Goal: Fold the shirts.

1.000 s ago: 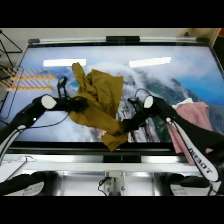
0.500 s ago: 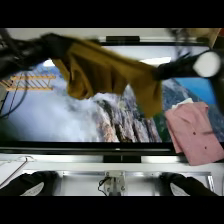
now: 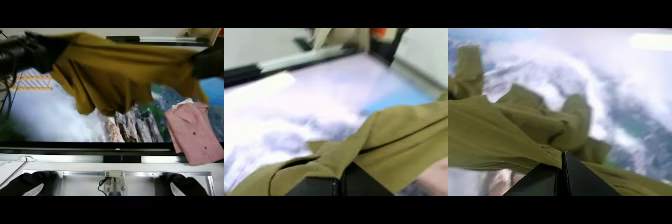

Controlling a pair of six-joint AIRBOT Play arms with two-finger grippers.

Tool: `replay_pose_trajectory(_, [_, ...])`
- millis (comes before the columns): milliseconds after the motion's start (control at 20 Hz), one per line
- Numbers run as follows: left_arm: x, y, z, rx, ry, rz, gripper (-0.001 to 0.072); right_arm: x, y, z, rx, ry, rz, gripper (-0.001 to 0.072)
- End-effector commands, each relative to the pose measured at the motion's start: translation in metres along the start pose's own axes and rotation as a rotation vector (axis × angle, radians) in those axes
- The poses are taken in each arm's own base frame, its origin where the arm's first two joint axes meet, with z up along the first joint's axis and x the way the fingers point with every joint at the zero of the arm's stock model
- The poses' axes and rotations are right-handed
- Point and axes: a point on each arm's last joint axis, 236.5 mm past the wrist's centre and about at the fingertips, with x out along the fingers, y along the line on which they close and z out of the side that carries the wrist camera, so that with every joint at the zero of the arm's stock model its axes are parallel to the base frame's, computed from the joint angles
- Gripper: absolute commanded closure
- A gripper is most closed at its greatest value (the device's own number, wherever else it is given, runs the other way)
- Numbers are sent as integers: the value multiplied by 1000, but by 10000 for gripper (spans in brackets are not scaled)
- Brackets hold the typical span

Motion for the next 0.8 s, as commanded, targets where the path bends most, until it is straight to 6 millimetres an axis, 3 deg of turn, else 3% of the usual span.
replay_pose_trajectory(0, [-19,66,-81,60,342,278,669,24,118,-74,86,271,473,650])
replay_pose_trajectory(150, [-36,97,-134,64,508,402,669,91,182,-173,66,451,549,639])
replay_pose_trajectory(200, [-39,101,-152,40,540,414,668,109,202,-206,70,501,563,536])
replay_pose_trajectory(250, [-43,106,-172,4,572,433,669,124,219,-237,86,554,568,133])
replay_pose_trajectory(300, [-48,111,-191,-40,597,457,669,133,230,-256,79,594,572,17])
replay_pose_trajectory(350, [-55,117,-207,-72,608,480,668,139,235,-265,83,631,574,17])
replay_pose_trajectory(400, [-63,122,-217,-95,610,502,669,142,234,-260,77,631,572,16])
replay_pose_trajectory(450, [-73,128,-223,-119,606,527,669,146,225,-242,67,592,564,16])
replay_pose_trajectory(550, [-93,137,-223,-157,570,576,668,157,179,-177,100,451,477,16])
replay_pose_trajectory(600, [-101,140,-220,-169,549,594,669,162,146,-136,139,352,416,16])
replay_pose_trajectory(700, [-113,139,-216,-195,508,610,668,168,60,-52,256,114,268,21])
replay_pose_trajectory(750, [-113,133,-216,-210,496,593,668,171,19,-31,306,50,199,21])
